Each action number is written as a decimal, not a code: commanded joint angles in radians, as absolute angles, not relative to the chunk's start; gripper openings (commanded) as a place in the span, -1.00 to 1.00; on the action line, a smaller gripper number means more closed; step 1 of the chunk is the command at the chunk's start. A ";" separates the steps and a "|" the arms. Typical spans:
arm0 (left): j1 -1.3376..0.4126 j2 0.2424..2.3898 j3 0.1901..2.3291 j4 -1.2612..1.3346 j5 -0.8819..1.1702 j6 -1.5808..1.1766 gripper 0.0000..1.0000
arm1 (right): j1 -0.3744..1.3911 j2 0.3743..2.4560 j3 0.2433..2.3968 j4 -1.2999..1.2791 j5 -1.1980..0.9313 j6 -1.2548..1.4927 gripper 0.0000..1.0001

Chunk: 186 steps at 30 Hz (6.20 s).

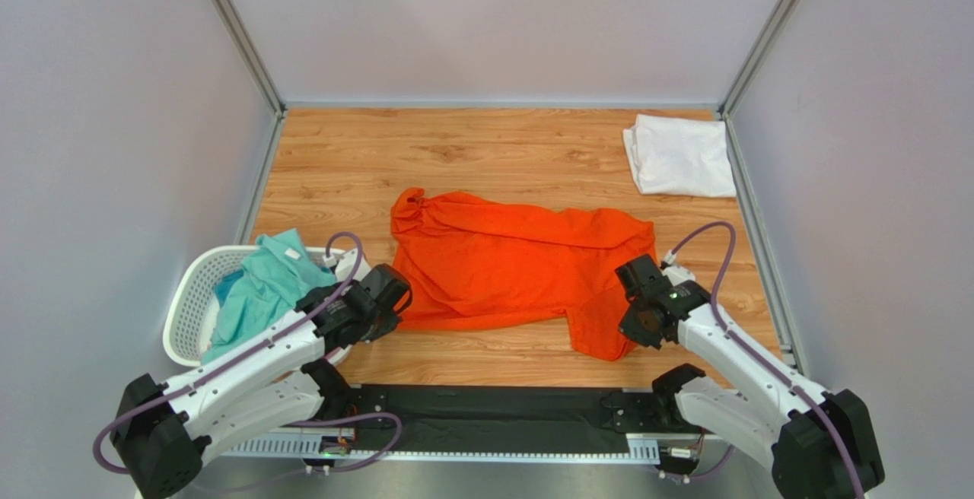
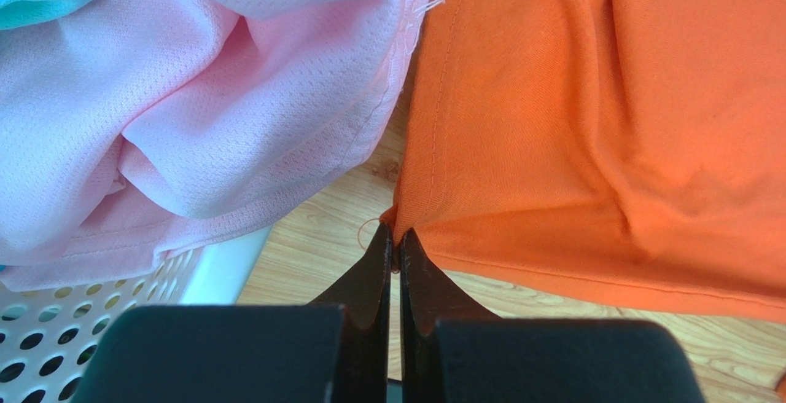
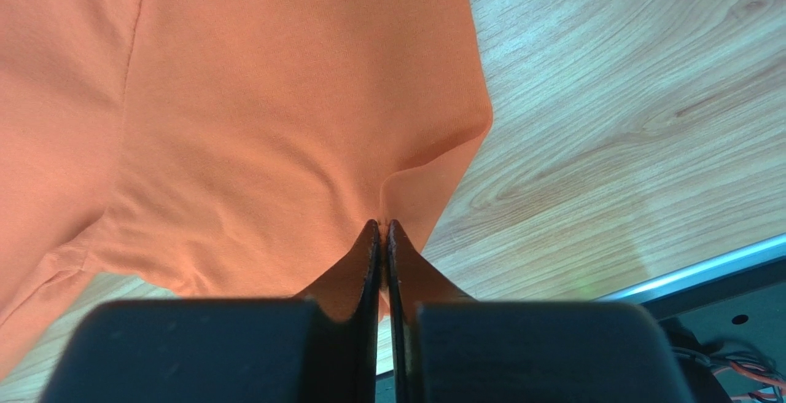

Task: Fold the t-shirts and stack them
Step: Flatten the tshirt out

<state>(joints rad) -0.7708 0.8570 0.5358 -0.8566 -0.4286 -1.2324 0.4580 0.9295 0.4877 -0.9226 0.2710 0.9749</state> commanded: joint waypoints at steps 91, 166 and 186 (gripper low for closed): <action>-0.307 1.993 1.543 -0.324 -0.393 -0.545 -1.00 | 0.207 1.956 1.612 -0.433 0.423 0.394 -1.00; -0.348 1.522 0.858 -0.310 -0.158 -0.663 0.99 | 0.224 2.315 1.931 -0.646 -0.078 0.472 -0.48; -0.348 1.575 0.844 -0.347 -0.224 -0.661 0.99 | 0.225 2.468 2.152 -0.577 -0.179 0.517 -0.86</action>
